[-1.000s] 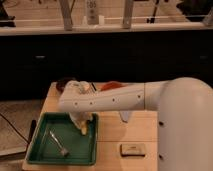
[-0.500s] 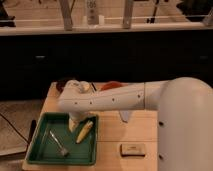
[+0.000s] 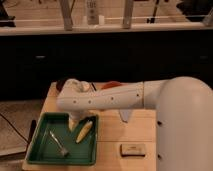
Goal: Place banana in tray
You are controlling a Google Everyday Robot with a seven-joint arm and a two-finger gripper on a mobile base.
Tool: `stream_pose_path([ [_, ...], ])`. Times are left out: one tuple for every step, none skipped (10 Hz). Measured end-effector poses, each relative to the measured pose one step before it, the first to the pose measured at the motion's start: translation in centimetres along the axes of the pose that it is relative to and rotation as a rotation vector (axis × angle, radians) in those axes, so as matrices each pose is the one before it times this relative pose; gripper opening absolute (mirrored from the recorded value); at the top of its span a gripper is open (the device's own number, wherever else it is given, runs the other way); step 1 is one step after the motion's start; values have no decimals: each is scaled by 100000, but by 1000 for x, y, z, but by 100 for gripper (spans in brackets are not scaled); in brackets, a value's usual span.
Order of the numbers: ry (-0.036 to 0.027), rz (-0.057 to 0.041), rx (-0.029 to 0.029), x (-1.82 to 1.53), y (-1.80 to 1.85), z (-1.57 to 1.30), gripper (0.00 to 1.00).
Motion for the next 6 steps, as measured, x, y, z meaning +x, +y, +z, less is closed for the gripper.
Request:
stream_pose_path([
  [-169,751,-526,146,76,-110,80],
  [-183,526,-391,76,82,-54,80],
  [-3,-145,-25,21,-67,-1,80],
  [-18,13,-12,-11,14,8,80],
  [4,16,3,0,6,-3,80],
  [6,-16,1,6,-9,-1,80],
])
